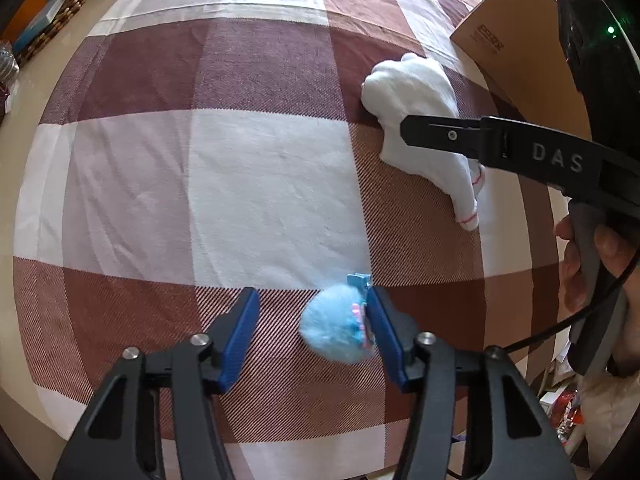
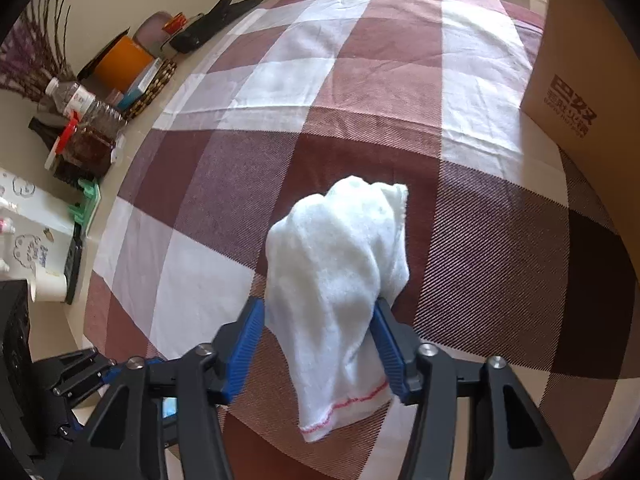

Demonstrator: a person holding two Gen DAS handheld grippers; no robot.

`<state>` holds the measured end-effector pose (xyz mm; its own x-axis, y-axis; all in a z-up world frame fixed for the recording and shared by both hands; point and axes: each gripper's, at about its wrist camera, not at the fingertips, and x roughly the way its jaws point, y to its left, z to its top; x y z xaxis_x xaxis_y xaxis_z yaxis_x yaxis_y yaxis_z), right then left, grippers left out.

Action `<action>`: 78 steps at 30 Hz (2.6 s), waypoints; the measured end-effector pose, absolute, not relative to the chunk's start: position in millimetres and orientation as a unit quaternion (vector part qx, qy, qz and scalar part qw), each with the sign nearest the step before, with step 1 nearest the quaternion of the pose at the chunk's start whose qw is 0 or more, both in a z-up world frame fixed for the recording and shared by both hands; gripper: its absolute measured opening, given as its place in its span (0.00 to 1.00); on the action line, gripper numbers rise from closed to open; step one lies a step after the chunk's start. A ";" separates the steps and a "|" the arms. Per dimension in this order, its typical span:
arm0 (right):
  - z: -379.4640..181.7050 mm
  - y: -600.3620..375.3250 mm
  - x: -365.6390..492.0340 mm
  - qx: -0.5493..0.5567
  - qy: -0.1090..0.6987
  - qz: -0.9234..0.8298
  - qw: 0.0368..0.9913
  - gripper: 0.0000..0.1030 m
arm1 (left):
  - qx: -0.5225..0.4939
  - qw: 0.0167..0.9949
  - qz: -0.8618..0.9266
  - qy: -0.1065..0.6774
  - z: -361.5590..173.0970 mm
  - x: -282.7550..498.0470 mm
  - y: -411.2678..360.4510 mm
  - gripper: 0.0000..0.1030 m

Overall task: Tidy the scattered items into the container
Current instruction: 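Grasp the blue pompom keychain with the left tool while the right tool grasps the white cloth, then lift the pompom and white cloth with both tools and carry toward the cardboard box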

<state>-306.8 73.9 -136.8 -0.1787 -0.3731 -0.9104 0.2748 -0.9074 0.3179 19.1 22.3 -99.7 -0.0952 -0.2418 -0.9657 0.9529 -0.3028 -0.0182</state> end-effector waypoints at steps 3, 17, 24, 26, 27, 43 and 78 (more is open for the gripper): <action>-141.1 83.2 -308.8 0.609 -0.070 -0.761 0.212 0.22 | 0.484 0.464 -0.645 0.367 -97.7 18.8 23.3 0.45; -117.8 83.5 -293.0 0.589 -0.095 -0.769 0.228 0.16 | 0.482 0.440 -0.664 0.365 -86.3 27.6 24.9 0.19; -105.1 85.6 -286.0 0.580 -0.103 -0.774 0.230 0.16 | 0.473 0.434 -0.676 0.362 -75.4 30.5 30.9 0.03; -98.8 85.4 -283.5 0.575 -0.102 -0.778 0.232 0.16 | 0.473 0.434 -0.678 0.358 -69.4 30.8 32.0 0.03; -96.0 85.3 -282.5 0.573 -0.101 -0.779 0.232 0.16 | 0.474 0.435 -0.679 0.355 -68.5 29.4 31.5 0.03; -89.7 101.6 -266.6 0.572 -0.111 -0.784 0.215 0.16 | 0.504 0.417 -0.673 0.345 -83.9 12.6 33.0 0.66; -45.9 116.7 -221.0 0.550 -0.123 -0.799 0.209 0.16 | 0.461 0.460 -0.724 0.227 -13.0 1.6 31.1 0.23</action>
